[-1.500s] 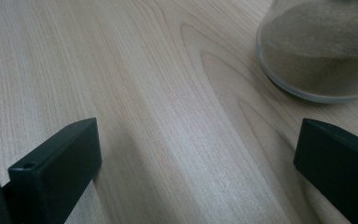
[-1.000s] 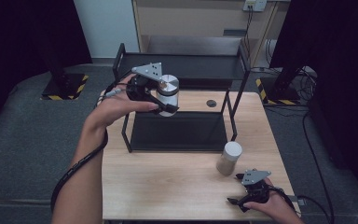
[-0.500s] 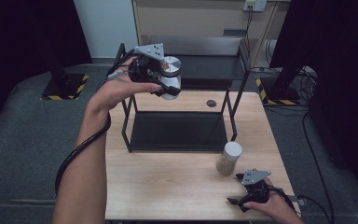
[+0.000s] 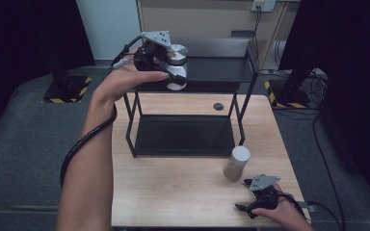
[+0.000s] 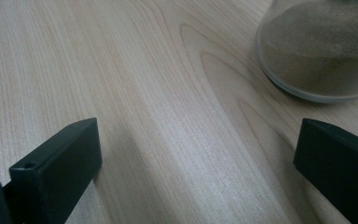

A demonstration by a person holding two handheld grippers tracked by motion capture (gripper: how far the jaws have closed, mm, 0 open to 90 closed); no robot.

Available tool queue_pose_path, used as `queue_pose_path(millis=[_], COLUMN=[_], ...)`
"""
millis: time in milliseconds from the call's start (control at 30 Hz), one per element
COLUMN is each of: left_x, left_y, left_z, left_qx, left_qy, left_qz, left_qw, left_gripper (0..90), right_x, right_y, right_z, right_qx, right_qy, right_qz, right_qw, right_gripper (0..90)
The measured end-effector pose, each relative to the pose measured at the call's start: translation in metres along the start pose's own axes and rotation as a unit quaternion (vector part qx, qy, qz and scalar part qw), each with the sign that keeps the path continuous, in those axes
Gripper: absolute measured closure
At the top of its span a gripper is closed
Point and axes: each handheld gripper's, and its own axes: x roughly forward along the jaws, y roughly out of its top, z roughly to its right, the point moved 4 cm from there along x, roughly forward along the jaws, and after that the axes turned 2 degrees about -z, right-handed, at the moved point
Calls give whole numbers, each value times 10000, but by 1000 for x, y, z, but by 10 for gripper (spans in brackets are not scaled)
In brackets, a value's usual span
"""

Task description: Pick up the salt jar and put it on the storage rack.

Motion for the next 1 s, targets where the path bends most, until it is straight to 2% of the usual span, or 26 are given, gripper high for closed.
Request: queue_pose_path(millis=[133,300,467,567,633,667,733,767,800,833,900,933,967,1000], left_x=[0,-1,1,3,5,5,7,9,11,11,14,16,16,18], left_y=[0,0,1,3,4,4,5,5,6,6,6,6,6,4], left_z=[-3,-6,-3,0,3,3,6,7,8,8,9,9,9,9], left_qx=[-94,-299,-586,-778,-916,-916,-1018,-1138,-1197,-1197,-1326,-1429,-1429,-1483], left_qy=[101,339,689,925,1143,1143,1301,1425,1500,1500,1652,1773,1773,1843], left_qz=[-6,29,32,-6,-42,-42,-55,-62,-71,-71,-76,-61,-61,-56], left_qw=[9999,9990,9959,9927,9892,9892,9863,9832,9814,9814,9773,9737,9737,9716], left_gripper=[298,298,298,298,298,298,298,298,298,298,298,298,298,298], right_x=[0,0,0,0,0,0,0,0,0,0,0,0,0,0], right_y=[0,0,0,0,0,0,0,0,0,0,0,0,0,0], right_z=[0,0,0,0,0,0,0,0,0,0,0,0,0,0], right_qx=[1,2,2,0,0,0,-2,-1,-1,-1,-2,-3,-3,-3], right_qy=[1,1,-2,-1,-2,-2,-2,-4,-3,-3,0,0,-1,0], right_qz=[0,-1,-1,0,-1,-1,-1,0,-1,-1,-1,0,-1,-1], right_qw=[10000,10000,10000,10000,10000,10000,10000,10000,10000,10000,10000,10000,10000,10000], right_gripper=[18,18,18,18,18,18,18,18,18,18,18,18,18,18])
